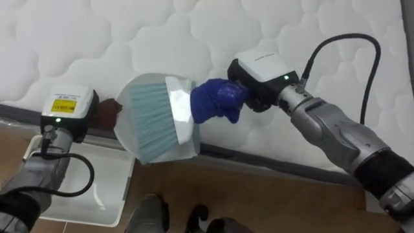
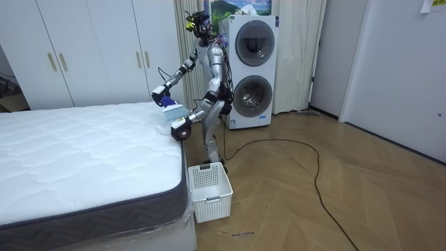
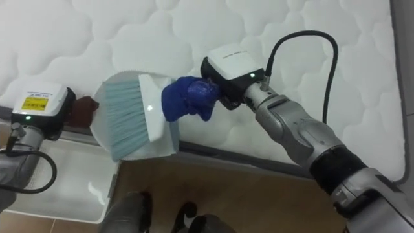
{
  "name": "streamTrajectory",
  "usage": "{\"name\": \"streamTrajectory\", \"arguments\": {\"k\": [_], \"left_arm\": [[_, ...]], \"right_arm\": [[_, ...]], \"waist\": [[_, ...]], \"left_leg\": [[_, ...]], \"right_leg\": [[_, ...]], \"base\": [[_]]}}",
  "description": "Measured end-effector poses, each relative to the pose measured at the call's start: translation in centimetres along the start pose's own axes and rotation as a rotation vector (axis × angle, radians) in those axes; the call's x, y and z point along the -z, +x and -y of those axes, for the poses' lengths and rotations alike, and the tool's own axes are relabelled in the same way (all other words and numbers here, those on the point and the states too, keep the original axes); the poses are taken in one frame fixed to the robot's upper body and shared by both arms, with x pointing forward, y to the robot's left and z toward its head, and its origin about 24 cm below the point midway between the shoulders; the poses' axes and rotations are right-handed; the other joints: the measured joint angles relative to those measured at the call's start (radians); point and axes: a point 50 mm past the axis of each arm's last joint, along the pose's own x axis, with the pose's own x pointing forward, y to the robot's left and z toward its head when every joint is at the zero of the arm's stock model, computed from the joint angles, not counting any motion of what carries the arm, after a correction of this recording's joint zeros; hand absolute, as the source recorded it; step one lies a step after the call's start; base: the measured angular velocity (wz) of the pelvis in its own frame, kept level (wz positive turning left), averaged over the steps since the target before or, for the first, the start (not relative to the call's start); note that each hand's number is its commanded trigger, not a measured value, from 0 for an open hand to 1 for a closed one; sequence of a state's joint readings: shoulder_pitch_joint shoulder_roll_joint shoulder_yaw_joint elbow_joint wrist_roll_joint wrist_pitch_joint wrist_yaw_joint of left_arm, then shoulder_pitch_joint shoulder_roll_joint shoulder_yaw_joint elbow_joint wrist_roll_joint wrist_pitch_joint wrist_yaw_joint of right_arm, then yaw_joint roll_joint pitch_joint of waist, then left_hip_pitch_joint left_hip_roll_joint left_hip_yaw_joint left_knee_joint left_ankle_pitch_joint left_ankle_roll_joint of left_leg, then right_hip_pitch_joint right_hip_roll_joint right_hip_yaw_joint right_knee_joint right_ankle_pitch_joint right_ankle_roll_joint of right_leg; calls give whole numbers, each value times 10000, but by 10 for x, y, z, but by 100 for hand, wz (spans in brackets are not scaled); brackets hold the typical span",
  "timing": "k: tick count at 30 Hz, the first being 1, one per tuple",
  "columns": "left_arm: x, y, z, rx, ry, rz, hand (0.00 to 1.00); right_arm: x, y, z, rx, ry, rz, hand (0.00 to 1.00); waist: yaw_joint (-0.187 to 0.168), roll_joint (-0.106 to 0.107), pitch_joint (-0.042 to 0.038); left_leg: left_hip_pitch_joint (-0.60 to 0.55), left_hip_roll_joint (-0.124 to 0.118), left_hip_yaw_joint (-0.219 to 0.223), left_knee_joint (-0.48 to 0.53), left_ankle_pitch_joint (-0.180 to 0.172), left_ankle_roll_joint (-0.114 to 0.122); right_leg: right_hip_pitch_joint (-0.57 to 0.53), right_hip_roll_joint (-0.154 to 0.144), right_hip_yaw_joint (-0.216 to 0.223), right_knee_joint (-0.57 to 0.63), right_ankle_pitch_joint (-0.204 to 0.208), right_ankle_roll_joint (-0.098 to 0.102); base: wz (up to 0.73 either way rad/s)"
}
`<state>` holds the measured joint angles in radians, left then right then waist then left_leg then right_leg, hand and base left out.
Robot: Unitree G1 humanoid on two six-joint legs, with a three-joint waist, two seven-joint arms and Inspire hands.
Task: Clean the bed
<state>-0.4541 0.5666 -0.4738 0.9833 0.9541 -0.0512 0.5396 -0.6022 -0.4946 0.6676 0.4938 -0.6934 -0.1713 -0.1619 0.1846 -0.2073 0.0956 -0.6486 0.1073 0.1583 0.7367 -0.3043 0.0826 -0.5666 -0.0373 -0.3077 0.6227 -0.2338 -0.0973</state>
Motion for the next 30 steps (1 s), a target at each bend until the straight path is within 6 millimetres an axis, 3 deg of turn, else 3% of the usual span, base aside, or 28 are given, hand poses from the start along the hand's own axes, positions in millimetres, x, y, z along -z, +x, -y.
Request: {"name": "streamTrajectory", "arguments": {"k": [9,16,25,30], "left_arm": [[0,-7,8,258,35,-52,100],[-1,-7,9,311,-28,-68,100],[-1,-11,14,409,-22,-94,100],[-4,-15,18,339,-87,-114,100]], "right_arm": [[0,0,0,26,295,-7,100],[1,-1,0,87,923,-56,100],[21,-6,-3,233,1620,-1002,100],[35,-11,-4,564,2085,-1711,100]], "waist": [[8,166,-87],[-127,194,-101],[-200,213,-94],[-438,447,-78]], "left_leg": [[0,-19,-38,90,6,7],[28,-123,-87,75,46,34],[331,-201,-61,110,30,45],[622,-236,-55,62,33,42]], "right_leg": [[38,-6,1,26,-23,-13],[84,-134,-98,94,-121,4],[294,-259,-65,369,-306,18],[571,-283,-39,334,-325,26]], "base": [[0],[5],[3],[1]]}}
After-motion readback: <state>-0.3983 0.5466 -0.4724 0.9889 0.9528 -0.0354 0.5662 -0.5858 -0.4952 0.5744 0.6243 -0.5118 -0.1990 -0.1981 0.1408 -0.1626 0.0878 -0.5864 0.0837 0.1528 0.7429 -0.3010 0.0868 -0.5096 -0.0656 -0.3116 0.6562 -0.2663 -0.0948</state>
